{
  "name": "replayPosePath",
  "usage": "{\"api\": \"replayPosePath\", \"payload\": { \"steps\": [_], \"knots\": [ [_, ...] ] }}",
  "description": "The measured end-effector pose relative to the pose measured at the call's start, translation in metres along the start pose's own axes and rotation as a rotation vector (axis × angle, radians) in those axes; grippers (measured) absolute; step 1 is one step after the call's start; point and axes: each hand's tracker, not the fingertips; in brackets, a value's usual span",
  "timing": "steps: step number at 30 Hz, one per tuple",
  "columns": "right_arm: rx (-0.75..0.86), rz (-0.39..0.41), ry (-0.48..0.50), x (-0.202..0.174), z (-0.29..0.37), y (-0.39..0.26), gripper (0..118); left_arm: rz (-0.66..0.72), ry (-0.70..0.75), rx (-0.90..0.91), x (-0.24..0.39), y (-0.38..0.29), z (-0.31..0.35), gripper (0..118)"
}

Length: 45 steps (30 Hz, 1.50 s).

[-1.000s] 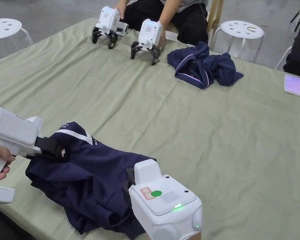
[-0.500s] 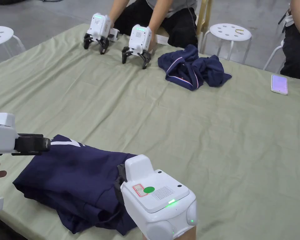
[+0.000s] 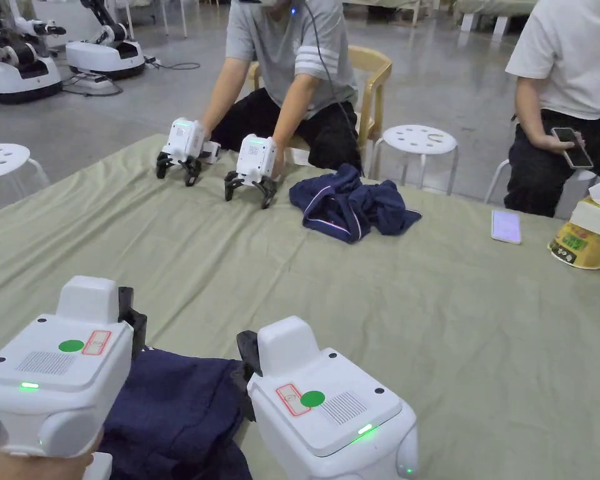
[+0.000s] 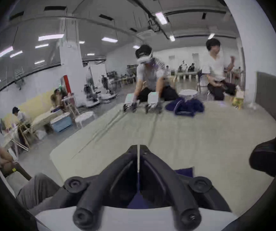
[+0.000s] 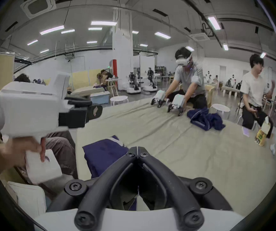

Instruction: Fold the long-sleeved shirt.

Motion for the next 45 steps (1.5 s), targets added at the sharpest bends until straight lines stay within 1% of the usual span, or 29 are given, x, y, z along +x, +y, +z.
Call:
{"api": "replayPosePath", "payload": {
  "steps": [2, 4, 5, 6, 8, 10, 12, 13, 15, 18, 20, 25, 27, 30, 33, 36, 40, 43, 44, 45],
  "knots": [
    [0.045, 0.003, -0.041, 0.017, 0.027, 0.007, 0, -0.027, -0.036, 0.003, 0.032, 0.012, 0.011, 4],
    [0.089, -0.013, -0.105, 0.04, 0.058, 0.011, 0, -0.011, -0.125, 0.051, 0.062, 0.023, 0.024, 4],
    [0.101, -0.024, -0.145, 0.054, 0.075, 0.013, 0, -0.036, -0.162, 0.075, 0.079, 0.029, 0.03, 4],
    [0.118, -0.027, -0.201, 0.067, 0.092, 0.014, 0, -0.047, -0.156, 0.108, 0.097, 0.033, 0.036, 4],
    [0.136, -0.031, -0.307, 0.092, 0.124, 0.015, 0, -0.037, -0.233, 0.156, 0.125, 0.044, 0.048, 4],
    [0.16, -0.056, -0.41, 0.115, 0.155, 0.014, 0, -0.016, -0.28, 0.171, 0.152, 0.054, 0.058, 3],
    [0.219, -0.097, -0.465, 0.137, 0.185, 0.009, 0, -0.017, -0.327, 0.185, 0.179, 0.062, 0.068, 3],
    [0.216, -0.094, -0.482, 0.144, 0.197, 0.008, 0, 0.002, -0.345, 0.212, 0.19, 0.065, 0.074, 3],
    [0.186, -0.056, -0.579, 0.157, 0.217, 0.006, 0, -0.018, -0.395, 0.233, 0.213, 0.071, 0.085, 2],
    [0.194, -0.083, -0.649, 0.174, 0.246, 0.001, 0, 0.0, -0.443, 0.254, 0.24, 0.082, 0.095, 2],
    [0.209, -0.065, -0.726, 0.181, 0.261, 0.0, 0, 0.019, -0.473, 0.268, 0.253, 0.091, 0.101, 2],
    [0.223, -0.073, -0.849, 0.195, 0.284, 0.0, 0, 0.021, -0.482, 0.29, 0.277, 0.109, 0.11, 2],
    [0.24, -0.062, -0.876, 0.198, 0.288, 0.001, 0, 0.02, -0.483, 0.297, 0.282, 0.112, 0.113, 2],
    [0.253, -0.073, -0.893, 0.2, 0.29, 0.004, 0, 0.02, -0.481, 0.292, 0.284, 0.115, 0.115, 2],
    [0.294, -0.115, -0.878, 0.202, 0.293, 0.004, 0, 0.014, -0.463, 0.285, 0.282, 0.114, 0.115, 3],
    [0.273, -0.081, -0.893, 0.202, 0.289, 0.003, 0, 0.051, -0.473, 0.261, 0.275, 0.116, 0.113, 3],
    [0.281, -0.094, -0.891, 0.204, 0.29, 0.001, 0, 0.026, -0.449, 0.274, 0.273, 0.115, 0.111, 3],
    [0.279, -0.082, -0.899, 0.205, 0.291, 0.002, 0, 0.042, -0.45, 0.263, 0.268, 0.117, 0.107, 3],
    [0.276, -0.079, -0.9, 0.206, 0.29, 0.002, 0, 0.041, -0.452, 0.247, 0.267, 0.119, 0.104, 4],
    [0.269, -0.075, -0.9, 0.207, 0.29, 0.003, 0, 0.045, -0.449, 0.244, 0.266, 0.119, 0.102, 12]
  ]
}}
